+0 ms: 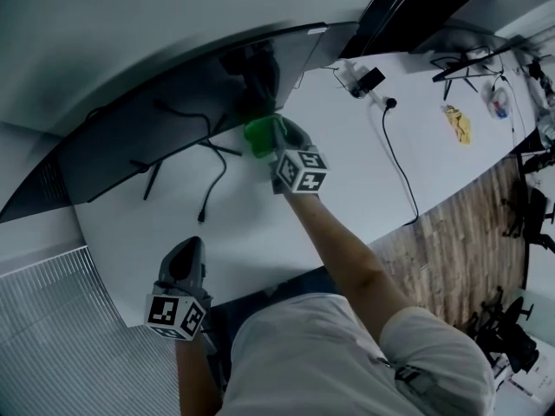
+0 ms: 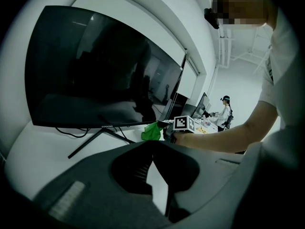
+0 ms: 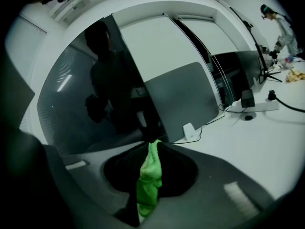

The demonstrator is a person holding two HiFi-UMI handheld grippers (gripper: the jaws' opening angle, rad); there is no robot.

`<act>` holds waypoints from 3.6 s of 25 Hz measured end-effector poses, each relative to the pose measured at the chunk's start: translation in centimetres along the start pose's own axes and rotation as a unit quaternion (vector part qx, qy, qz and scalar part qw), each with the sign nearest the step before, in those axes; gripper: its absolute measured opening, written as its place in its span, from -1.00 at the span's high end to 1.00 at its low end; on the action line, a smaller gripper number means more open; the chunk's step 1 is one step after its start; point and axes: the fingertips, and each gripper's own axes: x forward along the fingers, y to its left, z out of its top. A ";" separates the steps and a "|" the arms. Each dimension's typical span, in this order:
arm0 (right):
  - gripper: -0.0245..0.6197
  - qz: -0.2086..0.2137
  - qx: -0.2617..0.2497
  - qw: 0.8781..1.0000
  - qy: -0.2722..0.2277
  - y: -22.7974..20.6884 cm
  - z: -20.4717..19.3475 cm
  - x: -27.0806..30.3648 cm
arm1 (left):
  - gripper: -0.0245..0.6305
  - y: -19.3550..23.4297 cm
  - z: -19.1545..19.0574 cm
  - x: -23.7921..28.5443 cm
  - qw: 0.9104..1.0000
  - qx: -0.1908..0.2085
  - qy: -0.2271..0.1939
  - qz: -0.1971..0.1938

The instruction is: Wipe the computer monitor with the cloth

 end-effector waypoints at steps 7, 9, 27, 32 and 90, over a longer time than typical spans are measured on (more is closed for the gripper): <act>0.74 -0.005 0.003 1.000 -0.007 -3.3 1.6 -0.7 | 0.90 -2.4 1.0 2.6 1.000 0.011 -0.002 -0.013; 0.74 -0.006 0.004 1.000 -0.009 -3.8 2.0 -0.8 | 0.90 -2.9 1.2 3.0 1.000 0.013 -0.002 -0.016; 0.74 0.028 0.072 0.997 -0.024 -4.4 5.1 -0.8 | 0.90 -4.6 2.2 3.7 1.000 0.024 -0.008 -0.018; 0.74 0.044 0.087 0.995 -0.009 -3.9 4.4 -0.3 | 0.90 -4.8 2.1 3.3 1.000 0.023 -0.011 -0.014; 0.75 0.161 -0.027 0.966 -0.201 11.0 31.4 -13.6 | 0.90 -6.5 8.8 1.0 0.986 0.087 -0.071 -0.126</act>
